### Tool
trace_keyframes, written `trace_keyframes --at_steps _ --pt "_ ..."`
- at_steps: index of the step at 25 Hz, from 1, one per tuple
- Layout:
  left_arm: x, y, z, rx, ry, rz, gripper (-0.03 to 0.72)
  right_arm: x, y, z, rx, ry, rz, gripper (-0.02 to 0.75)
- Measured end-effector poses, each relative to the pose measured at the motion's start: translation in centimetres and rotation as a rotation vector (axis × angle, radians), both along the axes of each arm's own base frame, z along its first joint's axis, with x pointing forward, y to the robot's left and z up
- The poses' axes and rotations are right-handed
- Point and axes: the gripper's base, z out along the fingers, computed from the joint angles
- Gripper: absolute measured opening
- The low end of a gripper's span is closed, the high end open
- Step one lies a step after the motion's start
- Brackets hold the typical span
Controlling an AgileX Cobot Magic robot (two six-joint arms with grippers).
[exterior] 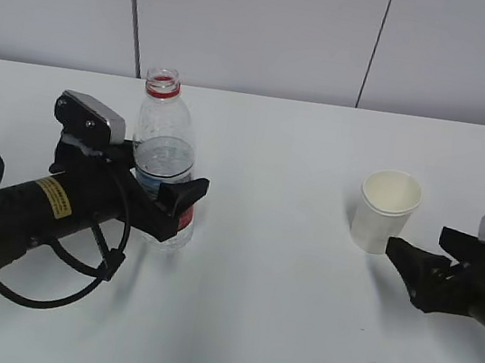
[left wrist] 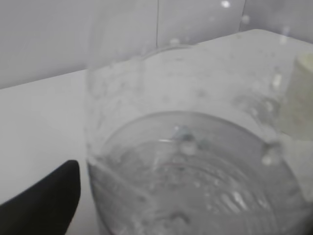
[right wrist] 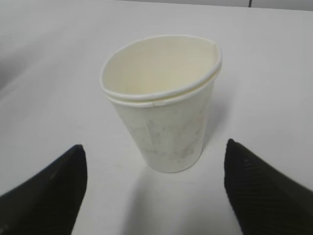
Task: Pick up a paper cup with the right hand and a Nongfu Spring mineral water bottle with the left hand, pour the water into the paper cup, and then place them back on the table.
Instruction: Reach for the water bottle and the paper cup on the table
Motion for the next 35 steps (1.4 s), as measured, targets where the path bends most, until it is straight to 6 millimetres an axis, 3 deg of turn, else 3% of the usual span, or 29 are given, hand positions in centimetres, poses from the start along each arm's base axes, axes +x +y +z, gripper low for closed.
trace_keyframes --at_steps 19,35 --pt "0.0 0.0 0.0 0.000 0.000 0.001 0.590 4.4 0.1 -2.8 -0.006 -0.004 0.065 0.675" --pt "0.0 0.0 0.0 0.000 0.000 0.001 0.589 7.5 0.8 -2.7 -0.033 -0.094 0.192 0.669"
